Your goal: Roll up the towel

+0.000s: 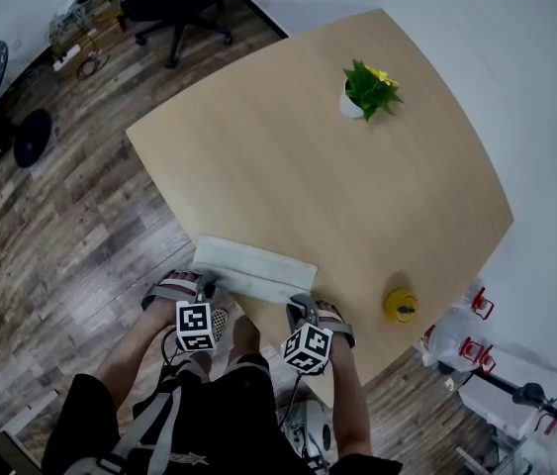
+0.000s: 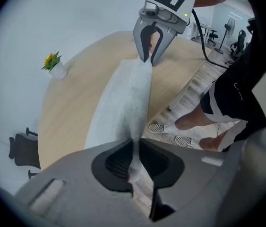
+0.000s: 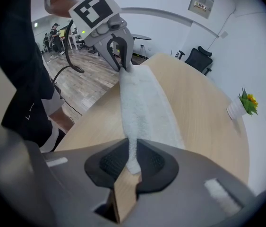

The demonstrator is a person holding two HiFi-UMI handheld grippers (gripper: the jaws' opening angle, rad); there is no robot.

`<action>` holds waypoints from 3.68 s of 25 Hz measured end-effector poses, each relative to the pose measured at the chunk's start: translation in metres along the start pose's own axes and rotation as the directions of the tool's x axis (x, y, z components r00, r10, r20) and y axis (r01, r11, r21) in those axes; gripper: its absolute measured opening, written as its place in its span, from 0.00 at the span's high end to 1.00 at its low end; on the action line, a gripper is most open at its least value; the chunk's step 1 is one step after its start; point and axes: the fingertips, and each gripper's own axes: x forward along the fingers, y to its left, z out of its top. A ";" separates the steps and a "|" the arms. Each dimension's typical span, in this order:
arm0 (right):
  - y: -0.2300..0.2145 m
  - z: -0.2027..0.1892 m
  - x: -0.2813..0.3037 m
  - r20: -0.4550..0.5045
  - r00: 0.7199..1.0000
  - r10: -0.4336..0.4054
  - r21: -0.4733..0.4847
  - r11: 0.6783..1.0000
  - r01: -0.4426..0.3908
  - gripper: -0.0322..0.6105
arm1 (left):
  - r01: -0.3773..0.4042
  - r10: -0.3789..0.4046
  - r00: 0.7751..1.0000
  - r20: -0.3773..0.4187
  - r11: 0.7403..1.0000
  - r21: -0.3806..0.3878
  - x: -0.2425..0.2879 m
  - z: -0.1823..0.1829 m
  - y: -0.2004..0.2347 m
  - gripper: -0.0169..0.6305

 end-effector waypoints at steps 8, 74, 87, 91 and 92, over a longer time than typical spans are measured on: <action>-0.002 0.000 -0.007 -0.008 0.999 0.039 0.041 0.998 -0.039 0.86 | 0.053 -0.053 0.998 -0.018 0.999 0.002 -0.007 0.004 0.001 0.89; -0.104 0.033 0.005 -0.033 0.953 0.300 0.010 0.954 -0.300 0.86 | 0.142 -0.145 0.989 -0.013 0.982 -0.120 0.009 0.004 0.082 0.87; -0.114 0.034 0.018 0.003 0.944 0.330 0.052 0.942 -0.330 0.85 | 0.193 -0.198 0.980 -0.024 0.973 -0.123 0.022 0.004 0.099 0.85; -0.116 0.033 0.018 0.017 0.952 0.305 0.052 0.951 -0.306 0.84 | 0.193 -0.197 0.980 -0.023 0.975 -0.109 0.022 0.005 0.101 0.83; -0.117 0.033 0.018 0.020 0.958 0.286 0.048 0.957 -0.287 0.84 | 0.179 -0.182 0.983 -0.022 0.978 -0.104 0.022 0.005 0.103 0.82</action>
